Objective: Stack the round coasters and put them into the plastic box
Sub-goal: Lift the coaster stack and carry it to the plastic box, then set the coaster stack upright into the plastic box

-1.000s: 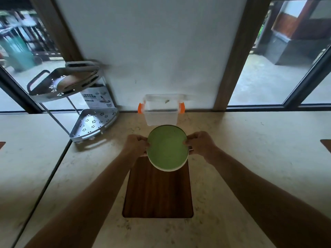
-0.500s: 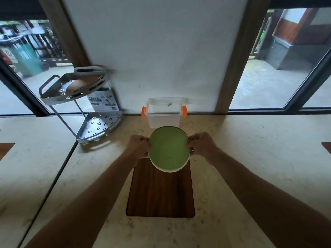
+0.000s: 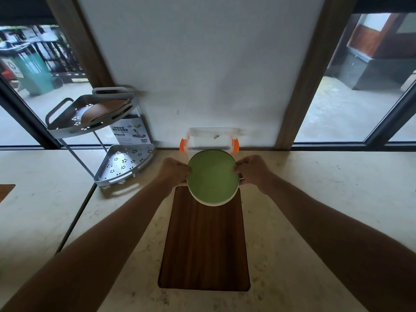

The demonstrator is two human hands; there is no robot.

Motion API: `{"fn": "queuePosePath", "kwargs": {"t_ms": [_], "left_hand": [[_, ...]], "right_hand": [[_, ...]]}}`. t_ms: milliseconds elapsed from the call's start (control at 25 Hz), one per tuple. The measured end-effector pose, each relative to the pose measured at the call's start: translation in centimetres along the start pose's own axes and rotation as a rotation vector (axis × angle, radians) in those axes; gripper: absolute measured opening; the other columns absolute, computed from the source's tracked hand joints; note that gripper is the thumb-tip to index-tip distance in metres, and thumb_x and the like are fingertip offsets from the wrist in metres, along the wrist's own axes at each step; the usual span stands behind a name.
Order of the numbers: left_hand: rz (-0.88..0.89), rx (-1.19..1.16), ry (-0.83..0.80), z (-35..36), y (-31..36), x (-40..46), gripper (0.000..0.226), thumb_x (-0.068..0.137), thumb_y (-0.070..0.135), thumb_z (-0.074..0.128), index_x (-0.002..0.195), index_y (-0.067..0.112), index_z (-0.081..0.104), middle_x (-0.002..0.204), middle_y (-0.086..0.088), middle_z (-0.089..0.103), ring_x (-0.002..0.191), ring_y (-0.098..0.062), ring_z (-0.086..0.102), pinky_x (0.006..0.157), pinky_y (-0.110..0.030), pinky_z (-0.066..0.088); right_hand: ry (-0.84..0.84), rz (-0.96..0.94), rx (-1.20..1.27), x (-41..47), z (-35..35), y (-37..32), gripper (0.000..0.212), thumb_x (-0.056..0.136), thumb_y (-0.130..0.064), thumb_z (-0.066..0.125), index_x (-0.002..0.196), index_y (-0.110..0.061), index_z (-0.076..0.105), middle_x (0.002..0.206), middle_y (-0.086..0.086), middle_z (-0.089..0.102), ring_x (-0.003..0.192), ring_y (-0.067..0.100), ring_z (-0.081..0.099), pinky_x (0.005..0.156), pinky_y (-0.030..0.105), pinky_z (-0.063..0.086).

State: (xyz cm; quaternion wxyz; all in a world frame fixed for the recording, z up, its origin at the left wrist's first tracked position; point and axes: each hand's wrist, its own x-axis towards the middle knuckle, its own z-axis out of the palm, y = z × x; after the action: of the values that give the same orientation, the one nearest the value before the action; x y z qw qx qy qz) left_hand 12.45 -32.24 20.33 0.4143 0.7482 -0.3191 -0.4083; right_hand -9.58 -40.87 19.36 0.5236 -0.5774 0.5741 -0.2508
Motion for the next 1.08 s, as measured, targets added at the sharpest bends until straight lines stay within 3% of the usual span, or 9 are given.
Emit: {"fn": "queuePosePath", "kwargs": {"t_ms": [160, 360, 560, 640, 800, 880, 960, 1000, 1080], "left_hand": [[-0.016, 0.013, -0.015, 0.0, 1.3, 3.5, 0.020, 0.087, -0.004, 0.064, 0.104, -0.014, 0.065, 0.103, -0.029, 0.071, 0.090, -0.038, 0.071, 0.072, -0.038, 0.062], [-0.032, -0.074, -0.034, -0.1, 3.7, 8.8, 0.023, 0.084, -0.013, 0.063, 0.106, -0.019, 0.062, 0.097, -0.028, 0.070, 0.071, -0.030, 0.071, 0.047, -0.026, 0.058], [0.022, -0.127, -0.050, 0.1, 5.6, 15.4, 0.016, 0.086, -0.019, 0.055, 0.101, -0.020, 0.061, 0.082, -0.026, 0.066, 0.048, -0.020, 0.071, 0.045, -0.028, 0.058], [0.066, -0.134, -0.053, 0.0, 6.0, 18.8, 0.010, 0.085, -0.018, 0.057, 0.092, -0.014, 0.064, 0.082, -0.026, 0.066, 0.054, -0.024, 0.072, 0.050, -0.030, 0.061], [0.172, -0.069, -0.012, 0.5, 5.2, 24.8, 0.017, 0.077, -0.014, 0.068, 0.077, 0.002, 0.070, 0.088, -0.026, 0.069, 0.081, -0.037, 0.071, 0.075, -0.042, 0.064], [0.239, 0.009, 0.028, 0.8, 4.3, 27.1, 0.015, 0.076, -0.009, 0.071, 0.078, 0.006, 0.073, 0.087, -0.022, 0.072, 0.081, -0.036, 0.073, 0.079, -0.044, 0.063], [0.309, 0.180, 0.070, 1.2, 3.3, 29.4, 0.011, 0.077, 0.002, 0.075, 0.083, 0.010, 0.075, 0.086, -0.011, 0.075, 0.079, -0.030, 0.074, 0.080, -0.039, 0.060], [0.347, 0.287, 0.093, 1.5, 2.8, 30.3, 0.011, 0.076, 0.007, 0.076, 0.084, 0.014, 0.076, 0.086, -0.004, 0.076, 0.077, -0.023, 0.073, 0.079, -0.032, 0.057], [0.409, 0.444, 0.133, 2.0, 1.9, 31.6, 0.011, 0.076, 0.014, 0.076, 0.085, 0.020, 0.077, 0.084, 0.006, 0.074, 0.068, -0.003, 0.065, 0.072, -0.020, 0.048]], "right_hand": [[0.002, 0.014, -0.038, 3.7, 0.5, -1.8, 0.009, 0.078, 0.002, 0.066, 0.086, 0.003, 0.070, 0.081, 0.015, 0.071, 0.070, 0.028, 0.072, 0.065, 0.044, 0.063], [-0.021, 0.009, -0.098, 9.4, 0.4, -4.0, 0.003, 0.079, -0.005, 0.067, 0.082, -0.004, 0.068, 0.081, 0.013, 0.071, 0.081, 0.031, 0.074, 0.068, 0.042, 0.064], [0.105, -0.119, -0.184, 16.1, 0.0, -6.2, 0.013, 0.067, -0.008, 0.072, 0.062, -0.020, 0.071, 0.062, 0.003, 0.071, 0.064, 0.029, 0.074, 0.066, 0.040, 0.064], [0.123, -0.200, -0.207, 19.2, 0.0, -6.7, 0.012, 0.065, -0.010, 0.075, 0.066, -0.021, 0.072, 0.071, 0.004, 0.074, 0.071, 0.027, 0.074, 0.075, 0.042, 0.062], [0.147, -0.322, -0.315, 24.5, 1.0, -6.4, 0.019, 0.069, -0.009, 0.075, 0.087, -0.015, 0.075, 0.084, 0.004, 0.072, 0.087, 0.028, 0.071, 0.088, 0.044, 0.057], [0.159, -0.376, -0.341, 26.2, 1.6, -5.7, 0.021, 0.071, -0.008, 0.073, 0.091, -0.013, 0.074, 0.084, 0.002, 0.071, 0.086, 0.024, 0.071, 0.086, 0.032, 0.056], [0.187, -0.419, -0.377, 27.7, 2.3, -4.4, 0.021, 0.071, -0.009, 0.071, 0.092, -0.014, 0.073, 0.084, -0.001, 0.072, 0.082, 0.017, 0.068, 0.074, 0.005, 0.045], [0.203, -0.436, -0.386, 28.4, 2.7, -3.7, 0.022, 0.071, -0.008, 0.071, 0.092, -0.013, 0.073, 0.085, 0.000, 0.073, 0.080, 0.015, 0.066, 0.069, 0.001, 0.040], [0.208, -0.465, -0.397, 29.5, 3.4, -2.2, 0.022, 0.070, -0.007, 0.070, 0.091, -0.011, 0.073, 0.087, 0.003, 0.074, 0.080, 0.017, 0.067, 0.072, 0.011, 0.046]]}}
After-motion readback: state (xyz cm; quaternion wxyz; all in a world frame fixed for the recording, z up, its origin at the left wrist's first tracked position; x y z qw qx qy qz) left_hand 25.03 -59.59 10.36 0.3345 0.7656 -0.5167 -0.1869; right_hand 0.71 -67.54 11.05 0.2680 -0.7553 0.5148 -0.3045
